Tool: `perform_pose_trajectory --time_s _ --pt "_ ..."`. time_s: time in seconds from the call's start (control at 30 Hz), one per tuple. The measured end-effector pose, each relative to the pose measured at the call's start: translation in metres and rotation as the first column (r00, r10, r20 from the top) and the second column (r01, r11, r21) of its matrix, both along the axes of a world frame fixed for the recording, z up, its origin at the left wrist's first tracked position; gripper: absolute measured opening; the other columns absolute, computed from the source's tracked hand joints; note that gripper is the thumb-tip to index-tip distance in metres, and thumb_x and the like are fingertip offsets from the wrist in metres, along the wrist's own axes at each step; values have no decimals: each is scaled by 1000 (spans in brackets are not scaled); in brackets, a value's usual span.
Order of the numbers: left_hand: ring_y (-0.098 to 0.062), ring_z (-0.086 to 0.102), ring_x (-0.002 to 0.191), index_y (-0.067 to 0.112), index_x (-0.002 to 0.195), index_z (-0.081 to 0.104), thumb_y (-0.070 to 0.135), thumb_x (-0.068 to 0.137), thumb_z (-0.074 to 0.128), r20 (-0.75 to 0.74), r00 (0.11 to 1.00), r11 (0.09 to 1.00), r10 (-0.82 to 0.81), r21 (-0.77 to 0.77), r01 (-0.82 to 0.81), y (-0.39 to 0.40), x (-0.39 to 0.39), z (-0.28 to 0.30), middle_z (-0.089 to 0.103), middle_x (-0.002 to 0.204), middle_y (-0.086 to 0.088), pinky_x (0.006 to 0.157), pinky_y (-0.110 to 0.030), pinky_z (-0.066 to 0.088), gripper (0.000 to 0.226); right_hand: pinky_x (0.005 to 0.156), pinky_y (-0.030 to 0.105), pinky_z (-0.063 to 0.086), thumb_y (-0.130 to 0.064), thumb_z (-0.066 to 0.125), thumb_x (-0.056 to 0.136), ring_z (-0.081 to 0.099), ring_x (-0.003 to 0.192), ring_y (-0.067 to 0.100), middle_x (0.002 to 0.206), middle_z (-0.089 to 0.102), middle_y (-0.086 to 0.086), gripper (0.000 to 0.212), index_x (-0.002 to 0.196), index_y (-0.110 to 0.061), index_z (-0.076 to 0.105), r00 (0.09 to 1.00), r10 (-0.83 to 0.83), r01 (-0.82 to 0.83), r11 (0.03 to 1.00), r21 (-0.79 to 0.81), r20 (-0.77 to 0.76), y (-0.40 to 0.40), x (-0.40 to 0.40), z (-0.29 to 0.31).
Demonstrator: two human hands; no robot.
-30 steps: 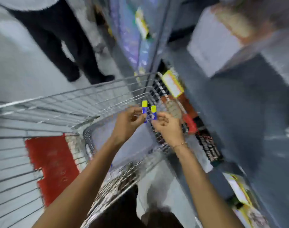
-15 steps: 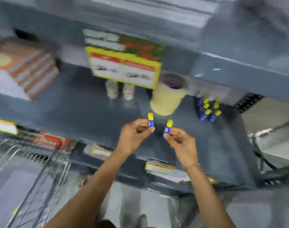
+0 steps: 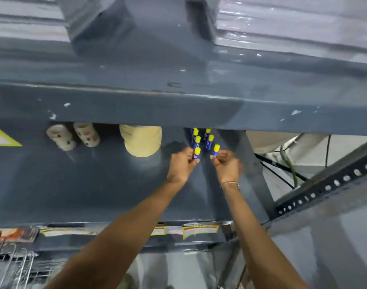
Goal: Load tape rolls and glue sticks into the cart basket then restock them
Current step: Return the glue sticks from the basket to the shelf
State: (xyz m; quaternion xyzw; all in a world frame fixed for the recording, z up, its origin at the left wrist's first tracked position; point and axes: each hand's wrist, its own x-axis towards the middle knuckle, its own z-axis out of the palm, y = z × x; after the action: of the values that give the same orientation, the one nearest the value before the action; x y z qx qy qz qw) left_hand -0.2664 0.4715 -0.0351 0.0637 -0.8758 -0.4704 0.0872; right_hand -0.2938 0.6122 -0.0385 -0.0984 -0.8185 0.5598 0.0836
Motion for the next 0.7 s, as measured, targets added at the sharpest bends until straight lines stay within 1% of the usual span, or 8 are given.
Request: perform_pose_trajectory --time_s 0.1,0.17,0.27,0.47,0.53,0.6,0.63,0.7 --pt "-23 71 82 3 89 63 10 81 70 11 999 999 -45 8 44 3 -2 -8 75 86 -12 81 -36 55 13 64 7 47 0 73 78 62 75 13 93 73 22 19 94 5 64 999 -41 41 999 21 14 0 3 -17" --pt "-23 71 82 2 91 63 11 81 70 19 997 998 -70 -2 70 2 -4 -10 75 86 -13 83 -36 55 15 67 7 49 -2 74 77 62 75 15 92 73 21 19 93 2 64 999 -37 37 999 5 17 0 5 -23" --pt "-22 69 80 1 95 63 5 79 71 35 997 998 -67 6 67 2 -5 -11 74 88 -15 83 -35 56 18 78 26 54 -2 75 76 63 75 16 92 74 21 20 92 1 65 999 -15 17 999 -38 36 -3 3 -23" --pt "-26 65 94 1 116 59 5 73 78 68 995 995 -70 69 65 -10 19 -5 65 109 -17 87 -27 53 47 79 23 52 4 76 73 61 80 15 93 70 12 32 103 3 64 997 36 -33 998 -45 67 -2 8 -19" --pt "-27 67 93 0 112 61 7 75 76 85 995 995 -57 82 50 -25 38 0 67 107 -18 85 -25 52 41 84 30 50 15 71 73 59 76 8 87 64 4 36 106 4 62 997 -19 28 991 -131 73 -2 17 -15" --pt "-25 70 90 1 106 65 11 77 75 96 995 996 -10 94 1 -50 66 3 71 101 -16 83 -23 52 32 79 32 48 25 60 75 55 65 -2 74 56 -3 41 86 -15 62 989 -137 146 968 -203 60 -10 39 -9" --pt "-22 70 89 3 102 67 15 78 75 111 993 995 31 89 -41 -66 82 4 73 99 -12 82 -19 51 28 77 31 47 25 55 76 53 63 -1 71 57 -1 47 78 -22 57 987 -159 163 966 -199 39 -21 54 -9" --pt "-14 70 83 8 94 71 21 78 75 123 980 982 157 88 -169 -104 118 5 75 90 -4 74 -5 47 21 73 23 47 20 56 76 55 61 9 74 66 13 38 77 -18 60 995 -98 96 992 -77 -32 -58 95 -7"
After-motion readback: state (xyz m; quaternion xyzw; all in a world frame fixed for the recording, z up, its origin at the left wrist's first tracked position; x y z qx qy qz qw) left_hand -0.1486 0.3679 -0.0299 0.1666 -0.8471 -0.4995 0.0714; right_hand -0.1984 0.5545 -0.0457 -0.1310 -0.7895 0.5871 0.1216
